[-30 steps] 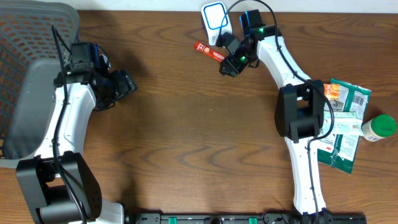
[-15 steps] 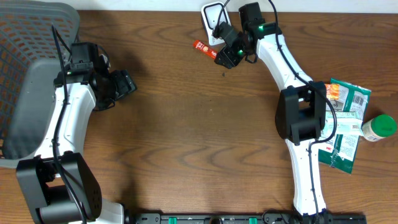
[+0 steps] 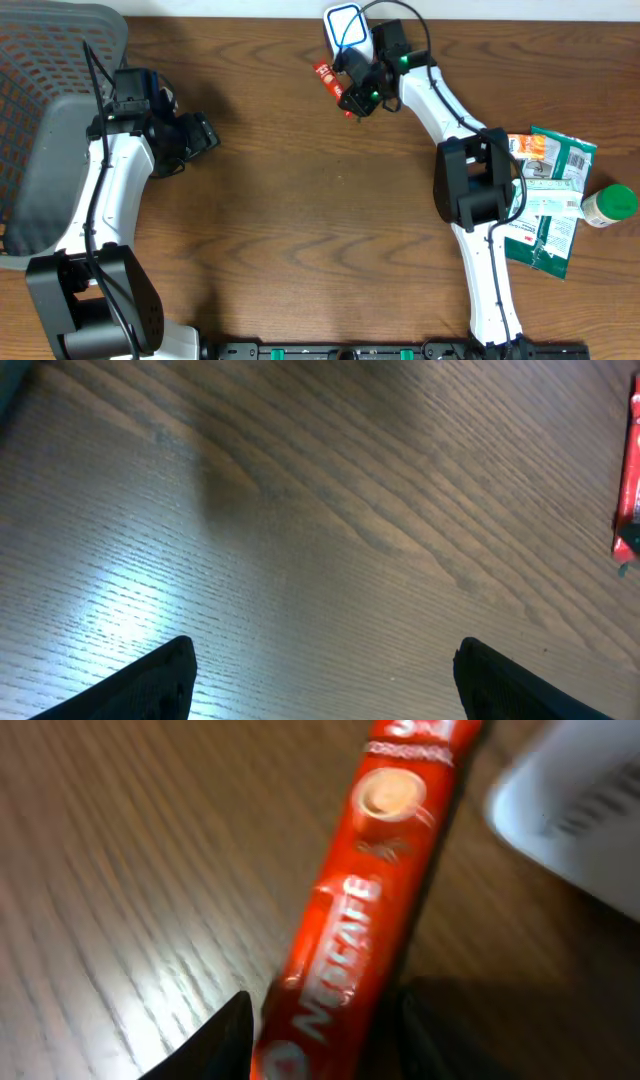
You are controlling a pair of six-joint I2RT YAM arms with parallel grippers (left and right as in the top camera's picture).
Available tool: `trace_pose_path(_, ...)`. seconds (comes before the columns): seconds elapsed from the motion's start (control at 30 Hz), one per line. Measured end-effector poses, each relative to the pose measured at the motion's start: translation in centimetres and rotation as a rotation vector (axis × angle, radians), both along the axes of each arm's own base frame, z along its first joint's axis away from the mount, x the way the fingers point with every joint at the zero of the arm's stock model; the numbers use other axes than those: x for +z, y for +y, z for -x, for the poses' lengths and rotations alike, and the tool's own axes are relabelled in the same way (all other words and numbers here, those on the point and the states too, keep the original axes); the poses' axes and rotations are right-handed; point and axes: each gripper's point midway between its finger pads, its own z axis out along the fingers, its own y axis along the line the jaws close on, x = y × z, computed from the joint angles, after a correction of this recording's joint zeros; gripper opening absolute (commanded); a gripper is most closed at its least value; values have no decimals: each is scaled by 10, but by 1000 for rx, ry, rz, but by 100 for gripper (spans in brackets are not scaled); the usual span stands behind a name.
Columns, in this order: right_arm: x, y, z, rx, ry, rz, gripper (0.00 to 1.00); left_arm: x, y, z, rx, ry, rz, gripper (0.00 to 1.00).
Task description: Scan the item barcode
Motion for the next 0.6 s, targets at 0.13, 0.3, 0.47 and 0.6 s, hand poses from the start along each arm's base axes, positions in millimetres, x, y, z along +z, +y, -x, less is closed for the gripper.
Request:
trace_pose_path(0.13,-2,2,5,-2,10,38,28,0,0,0,0,0,0,83)
trace_pose_path(0.3,-3,-1,8,-57,44,59,1,0,0,0,0,0,0,83)
trace_pose_path(0.47,-2,-3,19,-145,133,51,1,0,0,0,0,0,0,83)
trace_pose_path(0.6,5,-13,51,-187,272,88,1,0,0,0,0,-1,0,83)
